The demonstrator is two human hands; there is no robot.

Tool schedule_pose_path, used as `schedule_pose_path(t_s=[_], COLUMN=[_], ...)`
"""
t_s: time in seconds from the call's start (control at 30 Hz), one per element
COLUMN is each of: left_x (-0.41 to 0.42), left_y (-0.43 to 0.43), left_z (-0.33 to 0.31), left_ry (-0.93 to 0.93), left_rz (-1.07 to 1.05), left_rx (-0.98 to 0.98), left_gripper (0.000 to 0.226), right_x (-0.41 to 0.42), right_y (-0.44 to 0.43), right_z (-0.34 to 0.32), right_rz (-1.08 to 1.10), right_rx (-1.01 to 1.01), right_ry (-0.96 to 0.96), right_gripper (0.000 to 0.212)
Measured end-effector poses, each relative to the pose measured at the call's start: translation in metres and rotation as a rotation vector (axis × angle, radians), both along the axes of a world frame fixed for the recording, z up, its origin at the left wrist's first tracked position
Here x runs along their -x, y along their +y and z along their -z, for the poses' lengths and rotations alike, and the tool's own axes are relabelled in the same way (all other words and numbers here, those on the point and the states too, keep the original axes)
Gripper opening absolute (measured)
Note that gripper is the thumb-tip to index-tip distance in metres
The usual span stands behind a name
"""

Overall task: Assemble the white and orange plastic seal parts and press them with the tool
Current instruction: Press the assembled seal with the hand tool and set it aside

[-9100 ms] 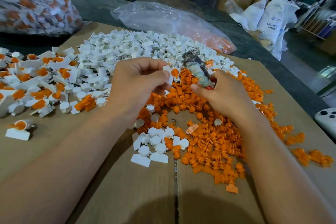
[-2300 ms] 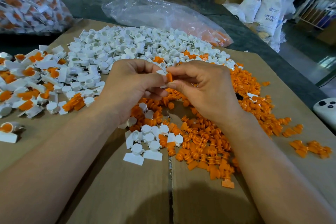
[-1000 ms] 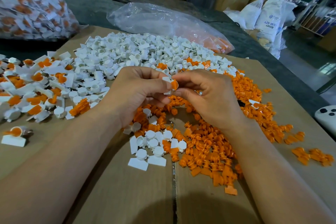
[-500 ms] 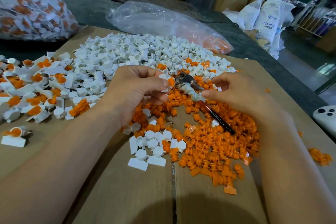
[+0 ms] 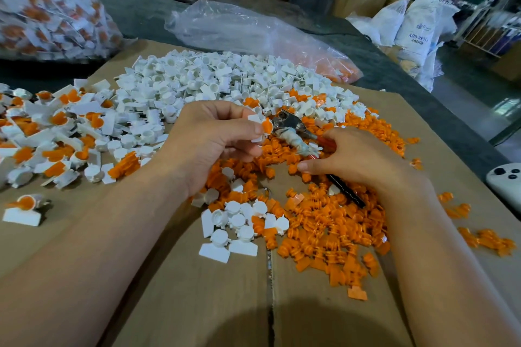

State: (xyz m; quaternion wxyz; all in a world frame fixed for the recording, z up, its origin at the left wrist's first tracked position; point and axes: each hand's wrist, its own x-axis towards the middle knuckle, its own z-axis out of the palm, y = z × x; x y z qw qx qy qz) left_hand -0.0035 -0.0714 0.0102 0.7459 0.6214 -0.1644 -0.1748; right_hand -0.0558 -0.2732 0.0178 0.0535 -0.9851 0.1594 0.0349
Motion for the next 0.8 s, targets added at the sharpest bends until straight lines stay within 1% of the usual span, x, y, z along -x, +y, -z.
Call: schedule_pose_path(t_s=[0.2,0.33,0.4,0.43,0.53,0.63,0.7,0.8], left_x=[0.000,-0.001,-0.001,-0.001,-0.003,-0.004,-0.004,-0.005], left_y=[0.000,0.000,0.000,0.001,0.002,0.001,0.000,-0.001], left_z=[0.001,0.002,0.002,0.002,0.002,0.002,0.003,0.003], left_ry=[-0.015,-0.015,-0.018,-0.018,-0.001,0.007,-0.003,-0.009], left_rz=[0.004,-0.002,-0.006,-0.010,-0.024,-0.053,-0.082,-0.113], left_rx=[-0.001,0.003,0.009,0.014,0.039,0.075,0.096,0.140], left_gripper=[0.011,0.011,0.011,0.011,0.012,0.013,0.014,0.014], right_x=[-0.003,-0.003,-0.002,-0.001,0.002,0.007,0.009,0.009], right_y=[0.003,0.008,0.009,0.009,0.013,0.018,0.022,0.023], right_z=[0.002,0.000,-0.001,-0.003,-0.009,-0.017,-0.020,-0.020], right_rz=[0.042,0.034,0.030,0.030,0.036,0.034,0.013,-0.010], right_rx=[-0.003,0.032,0.058,0.066,0.037,-0.049,-0.079,-0.102], right_ry=[-0.099,-0.209,-0.230,-0.226,-0.258,-0.405,-0.497,-0.544], right_gripper=[0.085,0.062,0.046,0.042,0.041,0.041,0.036,0.025])
